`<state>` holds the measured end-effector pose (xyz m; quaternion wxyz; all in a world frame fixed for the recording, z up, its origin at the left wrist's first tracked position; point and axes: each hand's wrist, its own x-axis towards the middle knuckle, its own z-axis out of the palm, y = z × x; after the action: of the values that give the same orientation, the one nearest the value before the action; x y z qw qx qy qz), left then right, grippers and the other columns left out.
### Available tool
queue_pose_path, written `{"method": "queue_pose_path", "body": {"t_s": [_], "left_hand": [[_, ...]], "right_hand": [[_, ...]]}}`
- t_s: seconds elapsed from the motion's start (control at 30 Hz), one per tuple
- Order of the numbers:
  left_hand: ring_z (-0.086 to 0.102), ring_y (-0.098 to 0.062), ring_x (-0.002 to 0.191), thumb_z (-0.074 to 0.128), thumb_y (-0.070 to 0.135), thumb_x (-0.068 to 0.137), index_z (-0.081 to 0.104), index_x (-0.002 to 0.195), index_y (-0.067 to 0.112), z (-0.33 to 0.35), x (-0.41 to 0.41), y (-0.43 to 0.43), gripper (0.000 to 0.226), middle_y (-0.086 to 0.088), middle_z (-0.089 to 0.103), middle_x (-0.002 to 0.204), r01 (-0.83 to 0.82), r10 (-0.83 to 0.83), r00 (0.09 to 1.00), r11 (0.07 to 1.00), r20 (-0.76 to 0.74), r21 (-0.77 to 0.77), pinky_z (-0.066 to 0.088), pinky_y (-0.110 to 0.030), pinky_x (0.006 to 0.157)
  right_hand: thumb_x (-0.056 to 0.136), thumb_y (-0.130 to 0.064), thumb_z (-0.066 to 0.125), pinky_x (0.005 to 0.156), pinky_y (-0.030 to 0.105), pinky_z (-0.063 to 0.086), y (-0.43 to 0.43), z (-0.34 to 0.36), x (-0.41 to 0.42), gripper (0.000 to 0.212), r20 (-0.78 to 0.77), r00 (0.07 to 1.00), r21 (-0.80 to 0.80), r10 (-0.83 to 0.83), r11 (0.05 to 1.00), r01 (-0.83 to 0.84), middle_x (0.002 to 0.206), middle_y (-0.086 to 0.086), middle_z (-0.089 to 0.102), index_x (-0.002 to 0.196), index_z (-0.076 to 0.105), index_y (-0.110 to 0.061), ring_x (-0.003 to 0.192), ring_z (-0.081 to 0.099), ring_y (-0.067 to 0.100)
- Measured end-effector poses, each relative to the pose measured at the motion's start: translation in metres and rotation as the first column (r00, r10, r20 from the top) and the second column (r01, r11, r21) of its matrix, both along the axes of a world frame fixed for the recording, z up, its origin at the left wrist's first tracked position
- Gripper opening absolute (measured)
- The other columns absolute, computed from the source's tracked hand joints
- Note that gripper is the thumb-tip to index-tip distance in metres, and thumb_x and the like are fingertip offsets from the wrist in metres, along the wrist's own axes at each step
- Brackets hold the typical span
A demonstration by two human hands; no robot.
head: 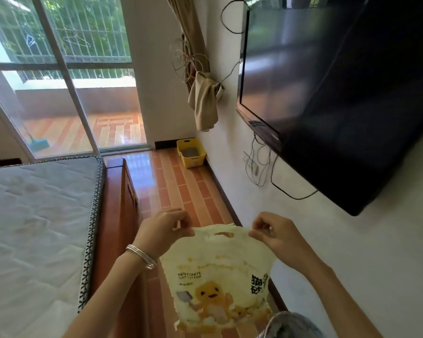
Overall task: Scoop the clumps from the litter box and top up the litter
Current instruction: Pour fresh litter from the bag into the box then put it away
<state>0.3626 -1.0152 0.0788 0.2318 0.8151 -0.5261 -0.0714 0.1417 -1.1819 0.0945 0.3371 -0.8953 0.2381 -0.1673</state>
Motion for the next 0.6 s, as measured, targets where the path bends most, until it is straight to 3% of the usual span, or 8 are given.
{"method": "queue_pose_path", "body": {"t_s": [0.17,0.33,0.6], "left_hand": [[0.05,0.002,0.069,0.071,0.041,0.075,0.055,0.07,0.038,-0.009,0.061,0.002,0.017,0.02,0.054,0.072,-0.082,0.08,0.996,0.996,-0.043,-0.043,0.04,-0.024,0.057],[0.052,-0.003,0.069,0.073,0.038,0.074,0.056,0.07,0.036,-0.03,0.118,-0.009,0.017,0.02,0.054,0.071,-0.137,0.133,0.987,0.989,-0.086,-0.051,0.04,-0.026,0.055],[0.053,-0.003,0.068,0.072,0.043,0.074,0.047,0.063,0.046,-0.037,0.226,-0.088,0.027,0.023,0.057,0.074,-0.146,0.143,0.985,0.989,-0.095,-0.023,0.044,-0.029,0.057]], "right_hand": [[0.082,-0.021,0.068,0.066,0.017,0.043,-0.015,-0.005,0.073,0.017,-0.011,0.998,-0.02,0.059,0.998,-0.06,0.074,-0.01,0.056,0.074,0.054,-0.026,0.072,0.053,0.005],[0.081,-0.022,0.069,0.071,0.031,0.049,-0.037,-0.021,0.139,0.014,-0.022,0.992,-0.007,0.126,0.992,-0.126,0.075,-0.008,0.058,0.077,0.057,-0.02,0.075,0.055,0.011],[0.081,-0.022,0.07,0.077,0.039,0.051,-0.122,-0.033,0.251,0.014,0.016,0.991,0.008,0.133,0.991,-0.133,0.075,-0.009,0.058,0.076,0.057,-0.018,0.077,0.057,0.012]]}}
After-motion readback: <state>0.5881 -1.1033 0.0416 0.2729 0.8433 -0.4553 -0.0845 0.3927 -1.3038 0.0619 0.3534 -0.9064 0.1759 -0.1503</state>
